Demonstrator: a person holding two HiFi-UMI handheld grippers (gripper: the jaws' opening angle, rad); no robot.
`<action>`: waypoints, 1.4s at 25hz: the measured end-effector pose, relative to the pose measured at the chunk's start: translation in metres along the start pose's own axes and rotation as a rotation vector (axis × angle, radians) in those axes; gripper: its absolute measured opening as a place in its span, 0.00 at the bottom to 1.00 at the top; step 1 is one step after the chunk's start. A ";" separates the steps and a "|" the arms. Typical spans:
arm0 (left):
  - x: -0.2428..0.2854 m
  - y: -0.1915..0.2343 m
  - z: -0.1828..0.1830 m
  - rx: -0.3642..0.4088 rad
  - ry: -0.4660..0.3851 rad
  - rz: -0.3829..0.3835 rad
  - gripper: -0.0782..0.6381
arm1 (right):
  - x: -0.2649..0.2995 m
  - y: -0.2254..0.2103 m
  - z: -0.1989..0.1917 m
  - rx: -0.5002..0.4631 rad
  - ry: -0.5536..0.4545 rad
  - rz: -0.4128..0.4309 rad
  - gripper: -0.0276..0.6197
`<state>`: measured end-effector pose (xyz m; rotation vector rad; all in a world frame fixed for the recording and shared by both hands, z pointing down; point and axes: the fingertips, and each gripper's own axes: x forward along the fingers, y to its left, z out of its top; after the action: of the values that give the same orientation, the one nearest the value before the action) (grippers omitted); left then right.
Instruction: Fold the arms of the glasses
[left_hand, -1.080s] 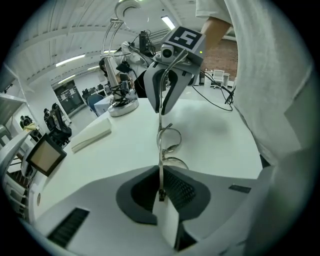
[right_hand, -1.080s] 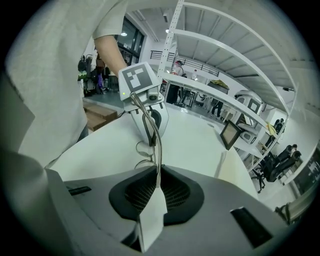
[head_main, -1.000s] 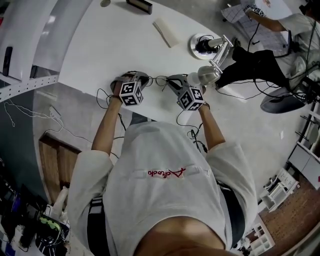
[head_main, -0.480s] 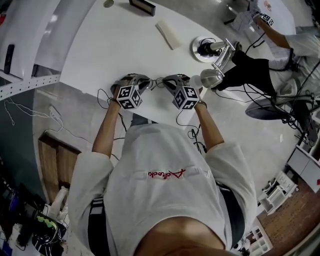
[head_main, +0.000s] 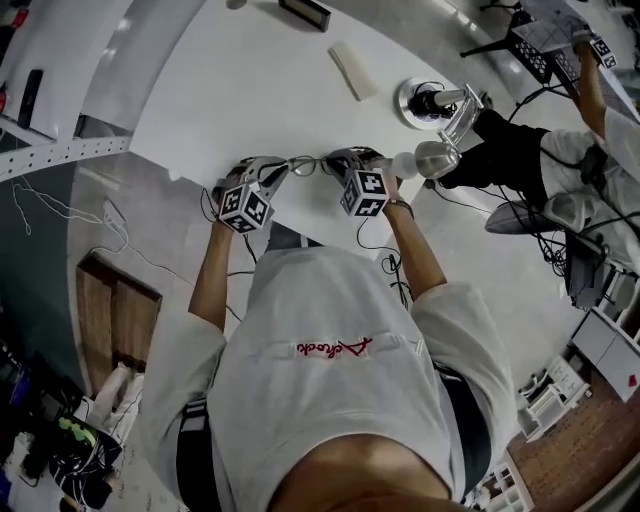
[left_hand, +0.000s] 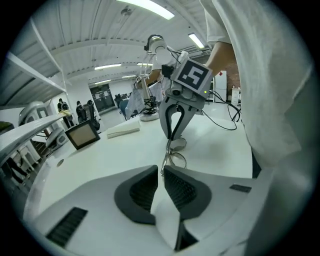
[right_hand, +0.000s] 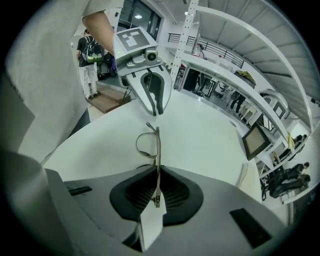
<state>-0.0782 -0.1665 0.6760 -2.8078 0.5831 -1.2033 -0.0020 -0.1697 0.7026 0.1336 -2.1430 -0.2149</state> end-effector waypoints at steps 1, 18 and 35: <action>-0.004 0.002 -0.002 -0.019 -0.002 0.015 0.20 | 0.001 0.000 0.000 -0.004 0.003 0.001 0.09; -0.028 0.006 0.026 -0.086 -0.064 0.145 0.20 | -0.010 -0.008 0.002 0.002 0.024 -0.100 0.21; -0.040 -0.028 0.056 -0.114 -0.118 0.201 0.15 | -0.054 0.025 0.018 0.086 -0.071 -0.229 0.07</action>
<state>-0.0553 -0.1333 0.6139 -2.8020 0.9261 -0.9902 0.0123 -0.1339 0.6535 0.4284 -2.2069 -0.2633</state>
